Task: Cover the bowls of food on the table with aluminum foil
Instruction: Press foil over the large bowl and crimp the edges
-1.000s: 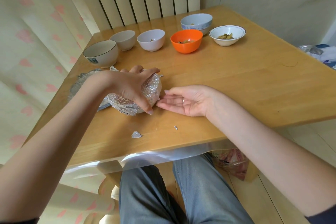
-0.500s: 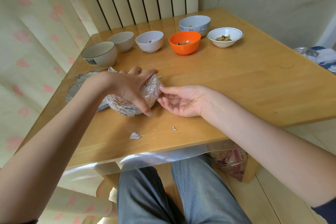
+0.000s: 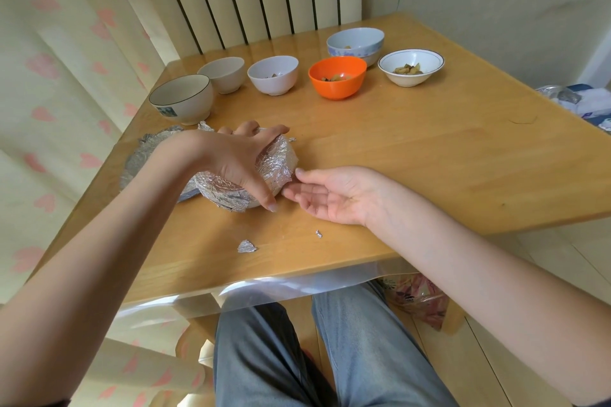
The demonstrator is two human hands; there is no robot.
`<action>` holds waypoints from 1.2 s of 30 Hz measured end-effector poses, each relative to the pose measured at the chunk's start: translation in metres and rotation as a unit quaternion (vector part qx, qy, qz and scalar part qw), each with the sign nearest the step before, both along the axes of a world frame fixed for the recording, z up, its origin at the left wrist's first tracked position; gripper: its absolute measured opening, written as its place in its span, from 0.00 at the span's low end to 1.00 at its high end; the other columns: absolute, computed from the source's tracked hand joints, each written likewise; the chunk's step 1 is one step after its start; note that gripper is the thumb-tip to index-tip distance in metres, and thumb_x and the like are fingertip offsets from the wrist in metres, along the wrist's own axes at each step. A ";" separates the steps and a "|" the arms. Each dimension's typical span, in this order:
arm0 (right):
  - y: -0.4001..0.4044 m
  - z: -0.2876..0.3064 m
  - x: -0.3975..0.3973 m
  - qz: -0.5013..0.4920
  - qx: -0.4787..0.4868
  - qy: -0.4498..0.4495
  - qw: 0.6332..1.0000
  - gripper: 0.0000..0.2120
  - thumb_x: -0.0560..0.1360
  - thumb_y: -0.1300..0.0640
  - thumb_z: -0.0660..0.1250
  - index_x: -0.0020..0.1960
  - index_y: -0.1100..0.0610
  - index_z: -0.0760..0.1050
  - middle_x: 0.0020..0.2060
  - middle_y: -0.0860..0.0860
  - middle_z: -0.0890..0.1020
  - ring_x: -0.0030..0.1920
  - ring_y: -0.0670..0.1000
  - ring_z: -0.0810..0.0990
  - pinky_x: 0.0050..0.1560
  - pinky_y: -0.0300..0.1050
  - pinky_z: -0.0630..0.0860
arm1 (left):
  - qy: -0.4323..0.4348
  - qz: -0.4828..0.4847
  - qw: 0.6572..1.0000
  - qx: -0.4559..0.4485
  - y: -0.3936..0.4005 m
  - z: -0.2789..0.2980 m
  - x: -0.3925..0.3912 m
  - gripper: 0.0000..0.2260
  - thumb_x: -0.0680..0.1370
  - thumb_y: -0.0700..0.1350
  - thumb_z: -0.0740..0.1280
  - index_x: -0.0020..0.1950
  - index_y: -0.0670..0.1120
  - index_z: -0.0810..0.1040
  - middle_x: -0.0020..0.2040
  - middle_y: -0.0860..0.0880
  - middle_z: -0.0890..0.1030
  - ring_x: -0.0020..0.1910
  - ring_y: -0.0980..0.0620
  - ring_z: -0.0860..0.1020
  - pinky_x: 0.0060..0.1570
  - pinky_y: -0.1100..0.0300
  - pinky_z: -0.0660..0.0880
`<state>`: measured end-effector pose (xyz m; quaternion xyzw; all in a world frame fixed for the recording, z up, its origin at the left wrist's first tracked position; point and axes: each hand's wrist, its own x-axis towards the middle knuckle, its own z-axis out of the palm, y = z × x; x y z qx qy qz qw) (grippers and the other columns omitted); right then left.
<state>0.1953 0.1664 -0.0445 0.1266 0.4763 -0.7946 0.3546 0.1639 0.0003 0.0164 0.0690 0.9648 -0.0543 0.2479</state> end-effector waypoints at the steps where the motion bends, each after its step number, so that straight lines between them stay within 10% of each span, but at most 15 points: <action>1: 0.000 -0.001 0.003 -0.001 0.000 0.003 1.000 0.04 0.76 0.66 0.65 0.43 0.64 0.74 0.38 0.59 0.80 0.36 0.51 0.81 0.30 0.37 0.79 | 0.000 0.000 1.000 0.001 0.000 0.000 0.000 0.61 0.55 0.67 0.78 0.74 0.70 0.38 0.78 0.55 0.46 0.76 0.40 0.51 0.71 0.40 0.59; 13: -0.016 -0.004 0.002 -0.065 0.051 0.057 0.995 0.03 0.74 0.71 0.66 0.42 0.68 0.74 0.33 0.60 0.78 0.23 0.49 0.79 0.27 0.38 0.79 | -0.005 0.003 1.000 0.004 0.001 0.000 0.000 0.61 0.50 0.68 0.74 0.73 0.70 0.37 0.77 0.57 0.46 0.76 0.40 0.51 0.71 0.40 0.60; 19: -0.021 -0.010 0.010 -0.120 0.060 0.094 0.986 0.05 0.75 0.70 0.67 0.50 0.66 0.72 0.40 0.60 0.78 0.31 0.51 0.80 0.29 0.39 0.80 | -0.004 0.003 1.000 0.006 -0.001 -0.001 0.000 0.62 0.49 0.69 0.74 0.73 0.71 0.37 0.77 0.57 0.47 0.76 0.41 0.51 0.70 0.39 0.60; 26: -0.017 -0.029 0.013 -0.107 0.277 0.403 0.866 0.20 0.69 0.63 0.75 0.60 0.61 0.77 0.52 0.50 0.82 0.51 0.47 0.81 0.56 0.39 0.76 | 0.000 0.001 1.000 0.006 -0.001 0.000 0.001 0.61 0.50 0.70 0.73 0.73 0.70 0.38 0.77 0.56 0.48 0.76 0.40 0.52 0.71 0.39 0.60; 36: -0.013 -0.023 -0.005 -0.094 0.369 0.503 0.776 0.11 0.65 0.56 0.78 0.38 0.62 0.81 0.33 0.53 0.84 0.36 0.51 0.82 0.44 0.48 0.77 | -0.004 0.001 1.000 0.010 -0.002 0.000 0.001 0.63 0.45 0.73 0.70 0.73 0.71 0.37 0.77 0.56 0.47 0.76 0.40 0.52 0.71 0.40 0.60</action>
